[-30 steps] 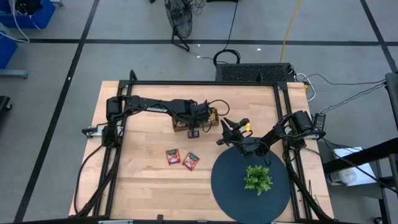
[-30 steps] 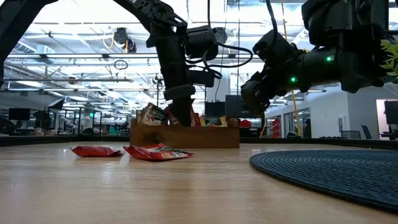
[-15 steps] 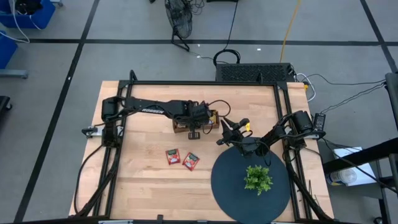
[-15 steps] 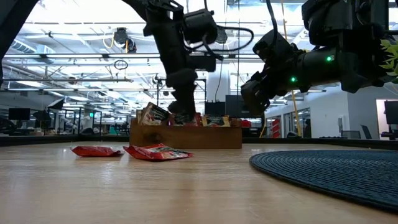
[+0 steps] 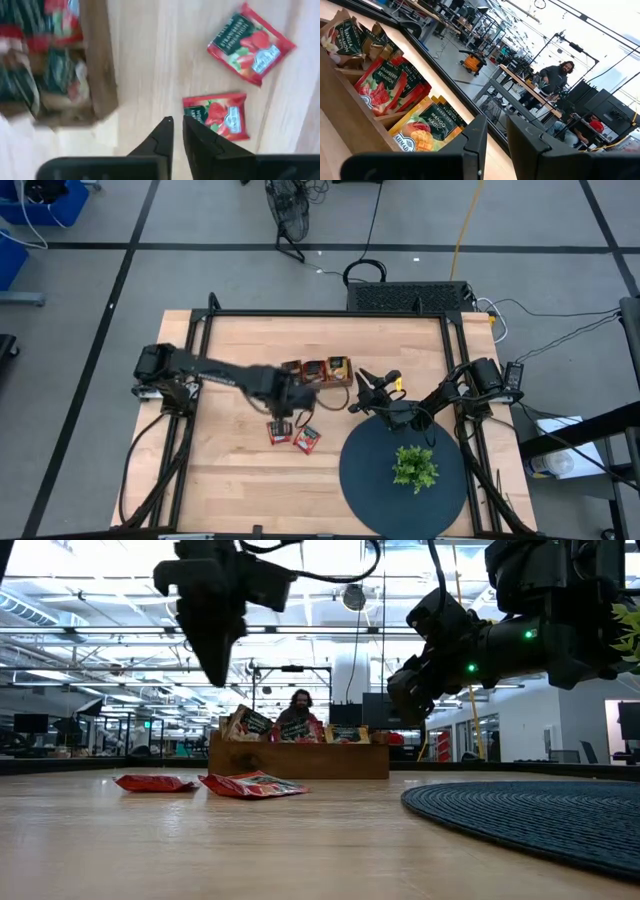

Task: Pick & Place Tea
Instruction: Put the red tea bag into the middle section wooden organizer

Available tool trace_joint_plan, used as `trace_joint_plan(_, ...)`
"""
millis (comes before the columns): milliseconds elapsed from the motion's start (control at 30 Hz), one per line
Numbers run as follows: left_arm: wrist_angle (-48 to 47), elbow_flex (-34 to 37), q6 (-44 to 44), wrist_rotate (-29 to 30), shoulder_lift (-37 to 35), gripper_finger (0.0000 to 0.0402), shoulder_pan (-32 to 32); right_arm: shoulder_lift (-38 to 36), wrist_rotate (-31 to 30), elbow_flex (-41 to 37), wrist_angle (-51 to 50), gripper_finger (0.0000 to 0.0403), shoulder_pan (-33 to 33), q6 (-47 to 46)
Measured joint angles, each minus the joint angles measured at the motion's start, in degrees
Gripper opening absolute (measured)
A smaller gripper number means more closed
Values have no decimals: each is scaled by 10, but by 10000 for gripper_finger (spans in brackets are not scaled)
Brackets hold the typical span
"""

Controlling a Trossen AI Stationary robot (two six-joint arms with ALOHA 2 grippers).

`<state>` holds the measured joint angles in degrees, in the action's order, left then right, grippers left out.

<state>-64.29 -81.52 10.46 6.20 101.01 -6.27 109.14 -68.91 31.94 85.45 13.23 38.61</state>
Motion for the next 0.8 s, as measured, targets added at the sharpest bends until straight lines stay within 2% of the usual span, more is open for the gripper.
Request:
trace_joint_plan(133,34,33,117,12,0,89,-47,0,2,0,0,61,0,-4)
trace_joint_plan(367,103,94,191,23,1,191,-138,0,17,0,1,61,1,-4)
trace_joint_plan(500,119,117,245,18,1,238,-163,0,17,0,3,61,1,-4)
trace_joint_plan(633,170,152,261,23,1,260,-171,0,17,0,3,61,2,-4)
trace_joint_plan(800,203,194,258,28,1,262,-164,0,17,0,5,61,2,-4)
